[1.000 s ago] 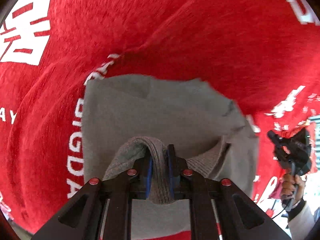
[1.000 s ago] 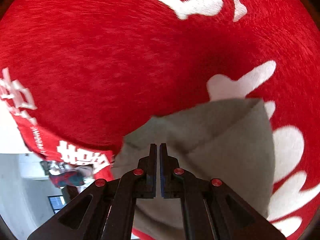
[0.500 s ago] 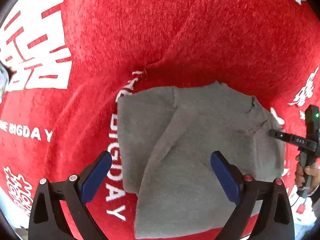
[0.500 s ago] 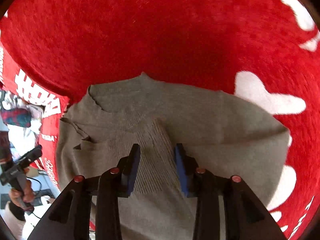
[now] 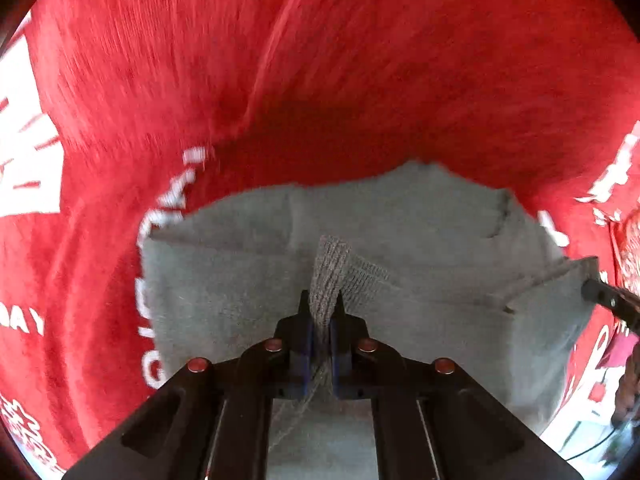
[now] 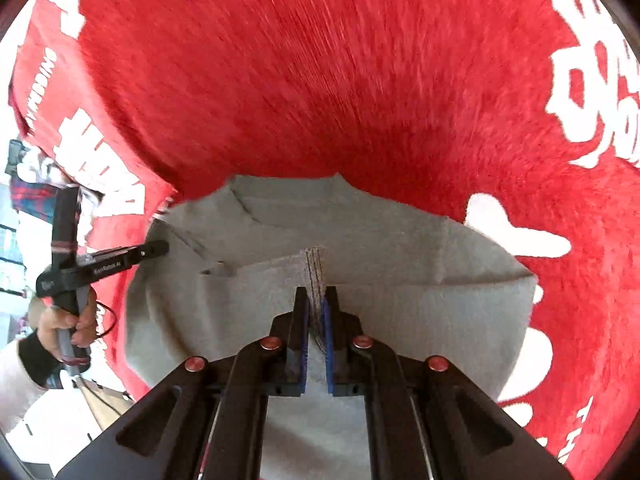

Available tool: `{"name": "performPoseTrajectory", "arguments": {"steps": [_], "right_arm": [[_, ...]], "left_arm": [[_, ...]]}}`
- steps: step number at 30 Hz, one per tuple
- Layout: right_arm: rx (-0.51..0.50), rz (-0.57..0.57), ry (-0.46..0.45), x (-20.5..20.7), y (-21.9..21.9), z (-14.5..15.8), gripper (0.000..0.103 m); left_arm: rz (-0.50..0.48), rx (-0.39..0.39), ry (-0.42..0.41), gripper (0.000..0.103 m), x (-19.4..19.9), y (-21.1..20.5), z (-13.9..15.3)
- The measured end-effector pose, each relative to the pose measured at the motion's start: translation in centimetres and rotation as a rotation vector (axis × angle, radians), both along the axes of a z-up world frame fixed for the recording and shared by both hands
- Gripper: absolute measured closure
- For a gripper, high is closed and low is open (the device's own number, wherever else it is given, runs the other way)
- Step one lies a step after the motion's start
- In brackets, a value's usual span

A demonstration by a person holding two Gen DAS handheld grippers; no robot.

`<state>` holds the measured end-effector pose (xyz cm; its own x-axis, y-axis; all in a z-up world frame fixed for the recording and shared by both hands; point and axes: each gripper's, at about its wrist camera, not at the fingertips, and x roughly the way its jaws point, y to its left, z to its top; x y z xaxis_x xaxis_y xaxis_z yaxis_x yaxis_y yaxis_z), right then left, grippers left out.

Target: Fold small clothes

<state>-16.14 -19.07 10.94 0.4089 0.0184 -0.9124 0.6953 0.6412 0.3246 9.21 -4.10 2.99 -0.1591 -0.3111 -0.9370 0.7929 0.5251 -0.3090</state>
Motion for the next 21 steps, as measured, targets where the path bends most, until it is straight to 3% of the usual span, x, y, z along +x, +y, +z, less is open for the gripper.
{"name": "performPoseTrajectory", "arguments": {"steps": [4,8,11,15,18,20,21], "right_arm": [[-0.031,-0.054,-0.050,-1.4,-1.1,2.9,0.096],[-0.046,-0.088,-0.031,-0.8,-3.8,2.7,0.096],[-0.030,-0.105,0.032,0.1,-6.0,-0.6,0.096],[0.025,-0.159,0.131,0.3,-8.1,-7.0,0.096],[0.032,-0.198,0.155,-0.2,-8.4,-9.3,0.096],[0.031,-0.224,0.140,-0.5,-8.3,-9.5,0.096],[0.028,-0.240,0.142,-0.6,-8.3,-9.3,0.096]], "left_arm": [[-0.013,-0.100,-0.037,0.095,-0.2,1.8,4.6],[0.016,-0.138,-0.063,0.095,1.1,1.6,6.2],[0.049,-0.098,-0.066,0.095,2.0,0.3,4.0],[0.046,0.022,-0.118,0.095,1.9,-2.0,-1.1],[0.077,0.064,-0.135,0.095,1.8,-2.5,-3.4],[0.107,0.066,-0.142,0.087,2.1,-2.3,-3.4],[0.124,0.077,-0.161,0.070,2.4,-2.2,-3.2]]}}
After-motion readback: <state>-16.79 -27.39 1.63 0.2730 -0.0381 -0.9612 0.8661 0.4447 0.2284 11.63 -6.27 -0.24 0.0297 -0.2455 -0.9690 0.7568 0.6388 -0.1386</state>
